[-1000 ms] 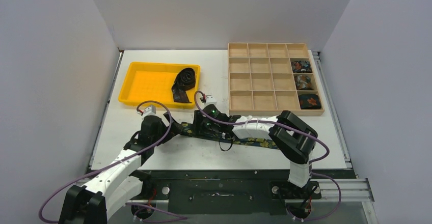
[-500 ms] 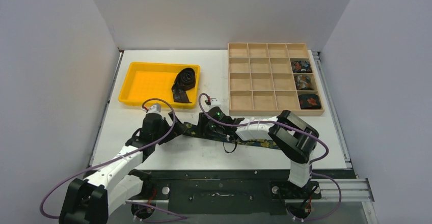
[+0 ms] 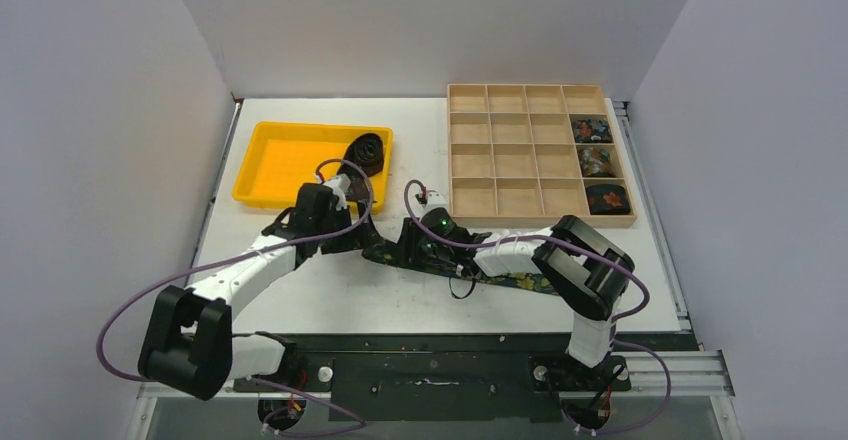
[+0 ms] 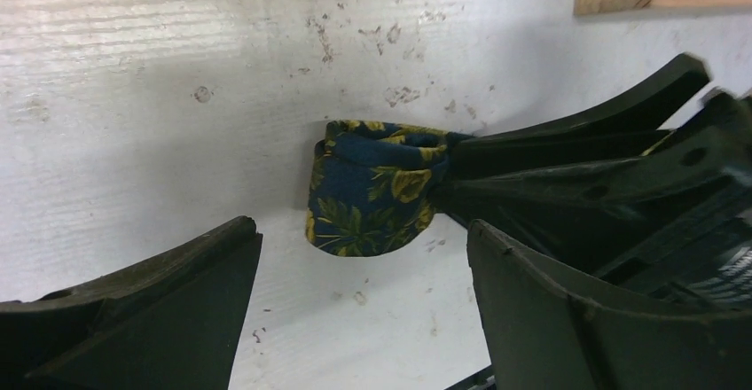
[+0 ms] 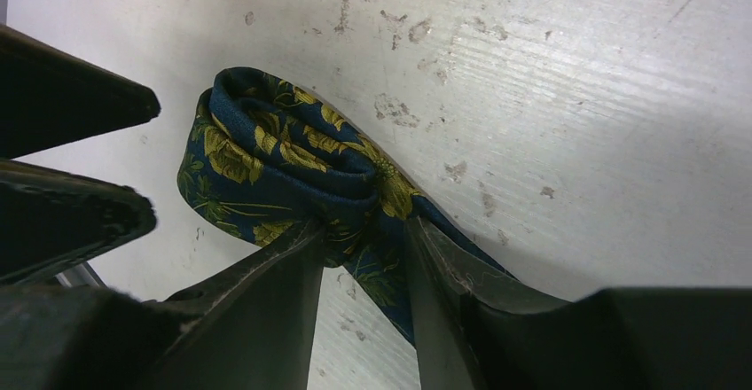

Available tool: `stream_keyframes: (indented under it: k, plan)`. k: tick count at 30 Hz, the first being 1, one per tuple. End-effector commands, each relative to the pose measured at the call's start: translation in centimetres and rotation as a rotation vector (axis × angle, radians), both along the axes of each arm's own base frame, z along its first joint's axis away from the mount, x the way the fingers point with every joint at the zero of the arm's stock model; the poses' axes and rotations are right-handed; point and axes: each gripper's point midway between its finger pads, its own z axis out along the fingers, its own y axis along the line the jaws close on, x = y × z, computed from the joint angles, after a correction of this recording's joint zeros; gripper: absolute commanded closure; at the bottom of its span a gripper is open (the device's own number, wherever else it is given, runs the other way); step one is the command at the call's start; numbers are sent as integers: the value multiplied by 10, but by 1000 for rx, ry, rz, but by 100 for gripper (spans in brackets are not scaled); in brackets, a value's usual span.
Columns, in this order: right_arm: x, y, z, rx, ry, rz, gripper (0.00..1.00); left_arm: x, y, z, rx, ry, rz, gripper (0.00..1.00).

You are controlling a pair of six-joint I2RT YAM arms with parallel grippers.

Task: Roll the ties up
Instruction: Roll the tie at the center of the board.

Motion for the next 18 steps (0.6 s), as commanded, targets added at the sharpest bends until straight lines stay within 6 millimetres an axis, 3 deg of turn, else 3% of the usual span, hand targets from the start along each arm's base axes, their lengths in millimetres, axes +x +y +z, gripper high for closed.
stream_keyframes:
  k: [1,13,18]
  plan:
    - [-11,-36,-30,-109,54,-14,62,-3,-6,-5,42,36,-161,16]
    - [-13,-39,-34,-106,52,10,65,8,-24,-9,-79,63,-251,21]
    - [-14,-40,-34,-107,48,12,65,10,-23,-19,-109,108,-248,23]
